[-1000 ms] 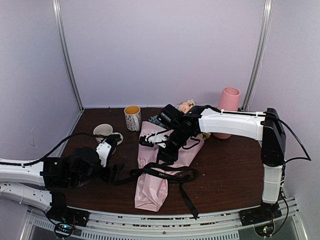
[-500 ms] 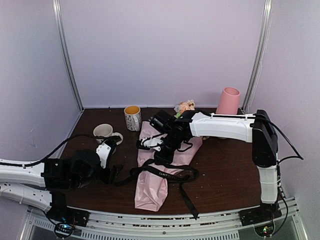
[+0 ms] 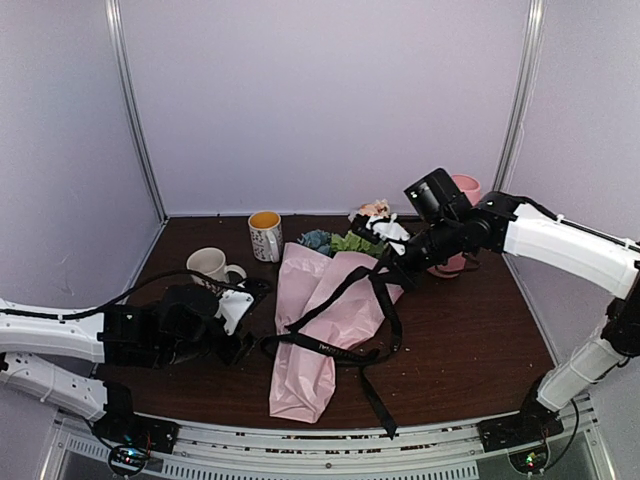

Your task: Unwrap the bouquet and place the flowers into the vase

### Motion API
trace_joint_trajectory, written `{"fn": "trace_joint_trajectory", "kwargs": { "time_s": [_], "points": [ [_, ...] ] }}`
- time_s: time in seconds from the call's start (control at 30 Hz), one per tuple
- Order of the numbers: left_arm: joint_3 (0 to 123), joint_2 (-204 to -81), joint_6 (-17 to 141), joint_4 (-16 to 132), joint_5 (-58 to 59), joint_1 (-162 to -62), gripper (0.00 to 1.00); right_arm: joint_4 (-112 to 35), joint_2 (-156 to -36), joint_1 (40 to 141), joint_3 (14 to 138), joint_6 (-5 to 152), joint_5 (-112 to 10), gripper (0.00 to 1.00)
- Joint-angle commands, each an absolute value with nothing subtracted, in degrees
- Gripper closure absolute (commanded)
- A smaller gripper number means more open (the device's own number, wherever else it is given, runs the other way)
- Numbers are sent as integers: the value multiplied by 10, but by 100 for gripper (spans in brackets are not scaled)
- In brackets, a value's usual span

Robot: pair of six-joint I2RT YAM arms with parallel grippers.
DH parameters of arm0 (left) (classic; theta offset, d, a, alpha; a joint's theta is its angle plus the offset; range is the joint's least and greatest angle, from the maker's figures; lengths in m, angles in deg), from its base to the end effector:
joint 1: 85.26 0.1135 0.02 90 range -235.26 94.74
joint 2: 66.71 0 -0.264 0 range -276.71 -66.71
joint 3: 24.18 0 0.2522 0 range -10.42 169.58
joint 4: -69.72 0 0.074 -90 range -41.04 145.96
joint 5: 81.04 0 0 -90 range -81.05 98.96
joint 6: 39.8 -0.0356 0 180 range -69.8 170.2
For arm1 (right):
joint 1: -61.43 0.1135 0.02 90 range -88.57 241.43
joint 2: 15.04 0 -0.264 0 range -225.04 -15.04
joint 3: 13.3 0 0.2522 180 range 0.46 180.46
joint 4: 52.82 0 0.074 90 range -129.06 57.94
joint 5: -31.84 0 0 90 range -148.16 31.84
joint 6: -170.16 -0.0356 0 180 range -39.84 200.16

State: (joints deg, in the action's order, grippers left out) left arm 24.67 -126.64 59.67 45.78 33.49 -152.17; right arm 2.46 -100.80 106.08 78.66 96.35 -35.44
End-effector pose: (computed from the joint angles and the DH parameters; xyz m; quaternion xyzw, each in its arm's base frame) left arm 0.1008 -0.1987 0.2325 0.3305 0.8073 -0.1308 0.4710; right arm 0.2188 0.2355 0.3233 -0.5245 0.7572 0.2631 0.2868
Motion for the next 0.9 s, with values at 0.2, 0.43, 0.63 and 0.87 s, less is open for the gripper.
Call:
{"fn": "trace_joint_trajectory", "kwargs": {
  "time_s": [0.2,0.43,0.63,0.87],
  "points": [
    [453,-1485,394,441,171,-1520,39,15,-903,891,584,951,-304,100],
    [593,-1644,353,353,115,-1520,28,50,-858,822,545,996,-362,98],
    [670,-1728,318,292,105,-1524,7,70,-829,802,520,1004,-409,97],
    [720,-1785,294,237,115,-1525,49,64,-805,787,504,1003,-401,58]
  ]
}}
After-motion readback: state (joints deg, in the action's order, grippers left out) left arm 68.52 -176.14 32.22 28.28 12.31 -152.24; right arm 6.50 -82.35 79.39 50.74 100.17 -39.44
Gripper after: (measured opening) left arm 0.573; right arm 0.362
